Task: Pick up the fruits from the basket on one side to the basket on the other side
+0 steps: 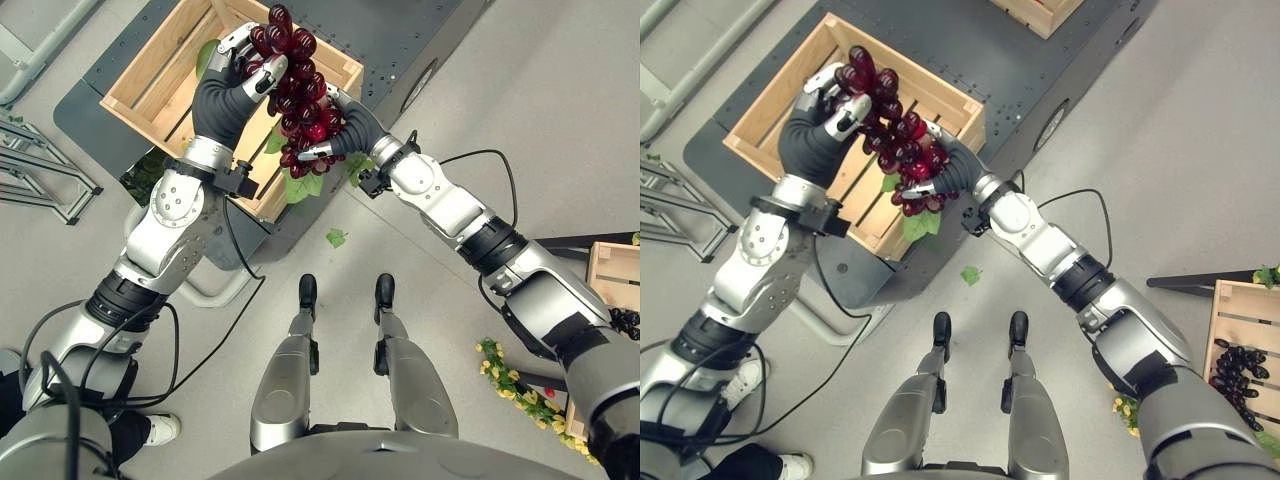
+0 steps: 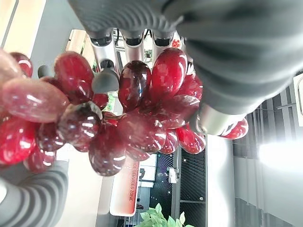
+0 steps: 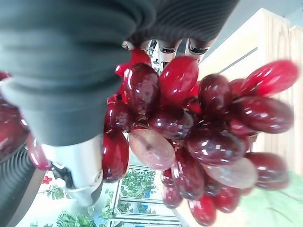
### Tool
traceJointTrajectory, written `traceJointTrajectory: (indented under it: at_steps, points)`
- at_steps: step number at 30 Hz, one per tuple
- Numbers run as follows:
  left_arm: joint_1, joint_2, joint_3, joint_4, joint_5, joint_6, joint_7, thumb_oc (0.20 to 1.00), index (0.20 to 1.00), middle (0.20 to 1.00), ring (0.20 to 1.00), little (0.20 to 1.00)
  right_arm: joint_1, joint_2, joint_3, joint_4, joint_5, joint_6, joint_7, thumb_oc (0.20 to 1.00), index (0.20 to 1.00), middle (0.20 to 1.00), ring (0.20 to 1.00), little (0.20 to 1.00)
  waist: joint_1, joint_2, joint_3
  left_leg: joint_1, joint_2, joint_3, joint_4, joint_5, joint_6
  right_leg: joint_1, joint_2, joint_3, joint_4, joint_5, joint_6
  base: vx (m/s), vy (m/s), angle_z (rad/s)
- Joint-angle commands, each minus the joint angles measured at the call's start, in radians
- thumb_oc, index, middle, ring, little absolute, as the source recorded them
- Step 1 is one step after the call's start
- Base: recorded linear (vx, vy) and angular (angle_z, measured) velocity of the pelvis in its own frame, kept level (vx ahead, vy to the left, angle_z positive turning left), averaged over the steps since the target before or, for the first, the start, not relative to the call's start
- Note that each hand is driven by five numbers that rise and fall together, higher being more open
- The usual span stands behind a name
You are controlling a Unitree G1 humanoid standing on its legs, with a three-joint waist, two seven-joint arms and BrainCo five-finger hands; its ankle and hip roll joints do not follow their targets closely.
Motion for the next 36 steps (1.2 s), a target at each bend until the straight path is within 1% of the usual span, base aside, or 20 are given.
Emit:
traceJointTrajectory:
  at_steps: [1, 2, 3, 4, 5, 7, 9, 10, 12, 13, 17, 22, 26, 33, 34, 35, 36]
  points:
    - [-0.049, -0.01, -0.052, -0.086, -0.002, -0.085, -0.026, 0.2, 0.2, 0.2, 0.2, 0.2, 0.039, 0.031, 0.018, 0.009, 0.013, -0.043, 0.01, 1.0, 1.0, 1.0, 1.0, 1.0, 0.013, -0.049, -0.158, -0.011, -0.027, 0.002, 0.021, -0.078, -0.006, 0.013, -0.038, 0.029, 0.019, -0.11, 0.102, 0.0, 0.0, 0.0]
    - [-0.051, -0.008, -0.053, -0.089, -0.004, -0.085, -0.028, 0.2, 0.2, 0.2, 0.2, 0.2, 0.037, 0.024, 0.019, 0.006, 0.015, -0.043, 0.013, 1.0, 1.0, 1.0, 1.0, 1.0, 0.013, -0.048, -0.159, -0.011, -0.027, 0.002, 0.021, -0.079, -0.006, 0.013, -0.039, 0.03, 0.019, -0.11, 0.102, 0.01, 0.008, 0.03]
    - [-0.064, -0.012, -0.073, -0.082, -0.007, -0.086, -0.025, 0.2, 0.2, 0.2, 0.2, 0.2, -0.036, 0.105, 0.049, 0.049, 0.003, -0.028, 0.004, 1.0, 1.0, 1.0, 1.0, 1.0, 0.019, -0.049, -0.162, -0.011, -0.028, 0.0, 0.021, -0.079, -0.005, 0.013, -0.039, 0.029, 0.019, -0.11, 0.101, 0.0, 0.0, 0.0]
    - [-0.064, -0.011, -0.073, -0.082, -0.008, -0.086, -0.026, 0.2, 0.2, 0.2, 0.2, 0.2, -0.036, 0.106, 0.049, 0.05, 0.003, -0.028, 0.004, 1.0, 1.0, 1.0, 1.0, 1.0, 0.019, -0.049, -0.161, -0.011, -0.028, 0.0, 0.021, -0.079, -0.005, 0.013, -0.039, 0.029, 0.019, -0.11, 0.101, 0.0, 0.0, 0.0]
    - [-0.07, -0.031, -0.073, -0.079, -0.01, -0.094, -0.014, 0.2, 0.2, 0.2, 0.2, 0.2, -0.052, 0.139, 0.048, 0.1, 0.011, -0.038, -0.012, 1.0, 1.0, 1.0, 1.0, 1.0, 0.024, -0.049, -0.163, -0.011, -0.028, -0.002, 0.022, -0.078, -0.006, 0.014, -0.04, 0.028, 0.019, -0.11, 0.1, 0.0, 0.0, 0.0]
    - [-0.071, -0.032, -0.071, -0.089, -0.011, -0.096, -0.013, 0.2, 0.2, 0.2, 0.2, 0.2, -0.066, 0.152, 0.055, 0.113, 0.009, -0.035, -0.016, 1.0, 1.0, 1.0, 1.0, 1.0, 0.025, -0.048, -0.162, -0.011, -0.028, 0.0, 0.021, -0.077, -0.006, 0.014, -0.04, 0.027, 0.019, -0.11, 0.1, 0.0, 0.0, 0.0]
    - [-0.073, -0.036, -0.073, -0.094, -0.009, -0.094, -0.013, 0.2, 0.2, 0.2, 0.2, 0.2, -0.074, 0.162, 0.061, 0.122, 0.008, -0.028, -0.016, 0.2, 0.2, 0.2, 0.2, 0.2, 0.027, -0.049, -0.162, -0.009, -0.029, 0.001, 0.021, -0.078, -0.006, 0.014, -0.039, 0.027, 0.019, -0.11, 0.1, 0.0, 0.0, 0.0]
    - [-0.073, -0.036, -0.073, -0.094, -0.009, -0.094, -0.013, 0.2, 0.2, 0.2, 0.2, 0.2, -0.074, 0.162, 0.061, 0.122, 0.008, -0.028, -0.016, 0.2, 0.2, 0.2, 0.2, 0.2, 0.027, -0.049, -0.162, -0.009, -0.029, 0.001, 0.021, -0.078, -0.006, 0.014, -0.039, 0.027, 0.019, -0.11, 0.1, 0.0, 0.0, 0.0]
    - [-0.097, -0.062, -0.1, -0.083, -0.009, -0.098, -0.006, 0.2, 0.2, 0.2, 0.2, 0.2, -0.129, 0.262, 0.082, 0.252, -0.007, -0.025, -0.037, 0.2, 0.2, 0.2, 0.2, 0.2, 0.037, -0.047, -0.166, -0.009, -0.03, -0.002, 0.021, -0.078, -0.005, 0.017, -0.04, 0.026, 0.018, -0.11, 0.099, 0.0, 0.0, 0.0]
    - [-0.098, -0.061, -0.1, -0.082, -0.009, -0.099, -0.006, 0.2, 0.2, 0.2, 0.2, 0.2, -0.132, 0.265, 0.082, 0.256, -0.007, -0.027, -0.038, 0.2, 0.2, 0.2, 0.2, 0.2, 0.036, -0.048, -0.166, -0.009, -0.03, -0.002, 0.021, -0.078, -0.005, 0.017, -0.04, 0.026, 0.018, -0.11, 0.099, 0.0, 0.0, 0.0]
    - [-0.101, -0.078, -0.103, -0.084, -0.013, -0.107, -0.003, 0.2, 0.2, 0.2, 0.2, 0.2, -0.161, 0.334, 0.083, 0.347, -0.012, -0.025, -0.059, 0.2, 0.2, 0.2, 0.2, 0.2, 0.046, -0.045, -0.169, -0.008, -0.031, -0.003, 0.022, -0.077, -0.006, 0.019, -0.04, 0.024, 0.018, -0.11, 0.098, 0.0, 0.0, 0.0]
    - [-0.112, -0.1, -0.116, -0.087, -0.011, -0.109, -0.001, 0.2, 0.2, 0.2, 0.2, 0.2, -0.195, 0.389, 0.085, 0.424, -0.009, -0.026, -0.075, 0.2, 0.2, 0.2, 0.2, 0.2, 0.048, -0.045, -0.172, -0.006, -0.031, -0.005, 0.022, -0.078, -0.007, 0.021, -0.039, 0.024, 0.018, -0.11, 0.098, 0.0, 0.0, 0.0]
    - [-0.123, -0.114, -0.125, -0.087, -0.009, -0.113, 0.004, 0.2, 0.2, 0.2, 0.2, 0.2, -0.207, 0.419, 0.081, 0.472, -0.012, -0.026, -0.088, 0.2, 0.2, 0.2, 0.2, 0.2, 0.052, -0.043, -0.175, -0.004, -0.032, -0.005, 0.022, -0.078, -0.007, 0.022, -0.04, 0.025, 0.018, -0.11, 0.098, 0.0, 0.0, 0.0]
    - [-0.113, -0.123, -0.114, -0.081, -0.003, -0.11, 0.009, 0.2, 0.2, 0.2, 0.2, 0.2, -0.174, 0.401, 0.081, 0.428, -0.016, -0.023, -0.084, 0.2, 0.2, 0.2, 0.2, 0.2, 0.048, -0.044, -0.175, -0.003, -0.032, -0.004, 0.021, -0.079, -0.006, 0.021, -0.039, 0.024, 0.018, -0.11, 0.097, 0.0, 0.0, 0.0]
    - [-0.109, -0.125, -0.11, -0.078, -0.002, -0.111, 0.012, 0.225, 0.225, 0.225, 0.225, 0.225, -0.171, 0.399, 0.077, 0.428, -0.017, -0.023, -0.086, 0.2, 0.2, 0.2, 0.2, 0.2, 0.048, -0.044, -0.176, -0.002, -0.033, -0.004, 0.021, -0.079, -0.006, 0.021, -0.039, 0.024, 0.018, -0.11, 0.097, 0.0, 0.0, 0.0]
    - [-0.103, -0.128, -0.107, -0.078, -0.004, -0.11, 0.011, 0.536, 0.536, 0.536, 0.536, 0.536, -0.167, 0.397, 0.075, 0.426, -0.016, -0.024, -0.085, 0.2, 0.2, 0.2, 0.2, 0.2, 0.048, -0.044, -0.176, -0.003, -0.033, -0.004, 0.021, -0.079, -0.006, 0.021, -0.039, 0.024, 0.018, -0.11, 0.096, 0.0, 0.0, 0.0]
    - [-0.098, -0.13, -0.102, -0.075, -0.004, -0.11, 0.012, 0.878, 0.878, 0.878, 0.878, 0.878, -0.163, 0.395, 0.073, 0.425, -0.017, -0.023, -0.085, 0.2, 0.2, 0.2, 0.2, 0.2, 0.048, -0.044, -0.176, -0.002, -0.033, -0.004, 0.021, -0.079, -0.006, 0.021, -0.039, 0.023, 0.018, -0.11, 0.096, 0.0, 0.0, 0.0]
